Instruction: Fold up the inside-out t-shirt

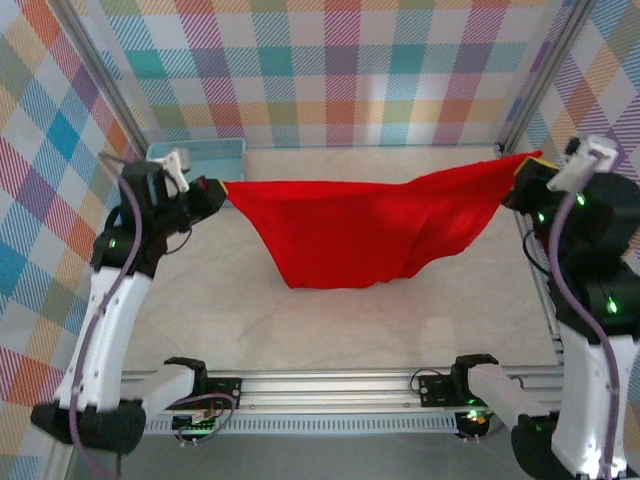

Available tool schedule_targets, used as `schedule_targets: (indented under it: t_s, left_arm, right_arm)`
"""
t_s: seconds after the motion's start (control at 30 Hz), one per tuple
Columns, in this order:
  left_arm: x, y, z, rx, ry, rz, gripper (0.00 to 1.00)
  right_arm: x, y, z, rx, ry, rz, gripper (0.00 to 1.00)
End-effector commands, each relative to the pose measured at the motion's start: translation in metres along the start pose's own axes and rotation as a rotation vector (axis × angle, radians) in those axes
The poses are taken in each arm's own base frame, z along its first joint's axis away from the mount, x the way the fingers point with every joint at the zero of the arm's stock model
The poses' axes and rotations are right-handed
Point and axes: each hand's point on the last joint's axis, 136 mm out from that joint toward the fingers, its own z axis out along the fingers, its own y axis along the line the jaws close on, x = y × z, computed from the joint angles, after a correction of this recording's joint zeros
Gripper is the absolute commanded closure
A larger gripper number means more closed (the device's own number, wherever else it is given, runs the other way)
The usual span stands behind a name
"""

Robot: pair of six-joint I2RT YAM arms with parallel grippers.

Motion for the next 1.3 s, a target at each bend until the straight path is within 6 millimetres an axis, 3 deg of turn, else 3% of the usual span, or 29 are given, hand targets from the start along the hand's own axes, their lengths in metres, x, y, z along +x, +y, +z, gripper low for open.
schedule_targets:
  t_s: [0.0, 0.13, 0.23, 0.3, 0.37, 0.47, 0.6, 0.77, 0.83, 0.93, 0.97, 1.03, 1.1, 1.27]
  left_arm:
    - [0.003, -0.022, -0.026, 0.125, -0.087, 0.058, 1.00]
    - [0.002, -0.045, -0.070, 0.225, -0.181, 0.104, 1.00]
    - [-0.011, -0.061, -0.082, 0.272, -0.217, 0.103, 1.00]
    - [-0.020, -0.062, -0.070, 0.265, -0.209, 0.088, 1.00]
    - [-0.030, -0.052, -0.050, 0.196, -0.196, 0.053, 1.00]
    - [-0.042, -0.028, -0.006, 0.056, -0.141, 0.013, 1.00]
    - [-0.038, 0.013, 0.073, -0.098, -0.001, -0.035, 1.00]
    - [0.001, 0.072, 0.173, -0.286, 0.236, -0.080, 0.96]
    - [0.025, 0.106, 0.207, -0.409, 0.334, -0.078, 0.87]
    - [0.044, 0.147, 0.232, -0.600, 0.417, -0.040, 0.59]
    - [0.045, 0.153, 0.235, -0.641, 0.429, -0.019, 0.54]
    - [0.045, 0.155, 0.238, -0.673, 0.422, 0.032, 0.45]
    - [0.047, 0.141, 0.241, -0.625, 0.407, 0.067, 0.39]
    - [0.079, 0.109, 0.264, -0.509, 0.461, 0.174, 0.33]
  right_arm:
    - [-0.015, -0.004, -0.042, -0.020, -0.098, 0.032, 1.00]
    - [-0.034, -0.004, -0.082, -0.050, -0.190, 0.052, 1.00]
    - [-0.053, 0.001, -0.087, -0.068, -0.238, 0.059, 1.00]
    - [-0.064, 0.003, -0.075, -0.054, -0.247, 0.062, 1.00]
    - [-0.073, 0.006, -0.053, -0.036, -0.243, 0.055, 1.00]
    - [-0.070, 0.005, -0.002, 0.032, -0.183, 0.035, 1.00]
    - [-0.029, 0.003, 0.087, 0.099, -0.033, -0.018, 1.00]
    - [0.056, -0.009, 0.176, 0.165, 0.178, -0.077, 1.00]
    - [0.095, -0.019, 0.201, 0.201, 0.262, -0.097, 1.00]
    - [0.142, -0.036, 0.229, 0.266, 0.364, -0.132, 1.00]
    - [0.152, -0.041, 0.237, 0.287, 0.388, -0.144, 1.00]
    - [0.170, -0.048, 0.253, 0.317, 0.433, -0.177, 1.00]
    - [0.181, -0.052, 0.265, 0.331, 0.468, -0.198, 1.00]
    - [0.196, -0.054, 0.280, 0.326, 0.506, -0.214, 1.00]
